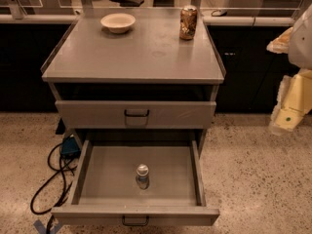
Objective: Pick redbull can from middle drawer and place on counter
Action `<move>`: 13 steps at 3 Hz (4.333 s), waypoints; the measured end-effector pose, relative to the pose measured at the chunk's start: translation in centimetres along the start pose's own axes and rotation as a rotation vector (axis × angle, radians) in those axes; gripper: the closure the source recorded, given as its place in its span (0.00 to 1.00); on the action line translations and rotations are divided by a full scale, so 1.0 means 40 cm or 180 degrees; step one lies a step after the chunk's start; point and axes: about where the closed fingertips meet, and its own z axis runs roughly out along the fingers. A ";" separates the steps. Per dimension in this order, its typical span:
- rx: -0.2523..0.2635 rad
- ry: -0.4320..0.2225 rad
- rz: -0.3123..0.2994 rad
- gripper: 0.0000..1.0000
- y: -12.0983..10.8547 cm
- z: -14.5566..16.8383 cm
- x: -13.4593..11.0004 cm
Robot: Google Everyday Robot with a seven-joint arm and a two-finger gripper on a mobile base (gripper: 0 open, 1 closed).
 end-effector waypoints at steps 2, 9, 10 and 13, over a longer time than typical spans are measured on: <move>-0.0060 -0.0197 0.0002 0.00 -0.002 0.025 0.012; -0.0895 -0.3089 -0.0116 0.00 0.047 0.774 0.017; -0.0956 -0.2976 0.0052 0.00 0.056 0.938 -0.004; -0.0936 -0.3028 0.0204 0.00 0.166 1.089 -0.150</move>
Offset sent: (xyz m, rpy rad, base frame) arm 0.0121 -0.0233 -0.0571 0.3548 0.0307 0.1072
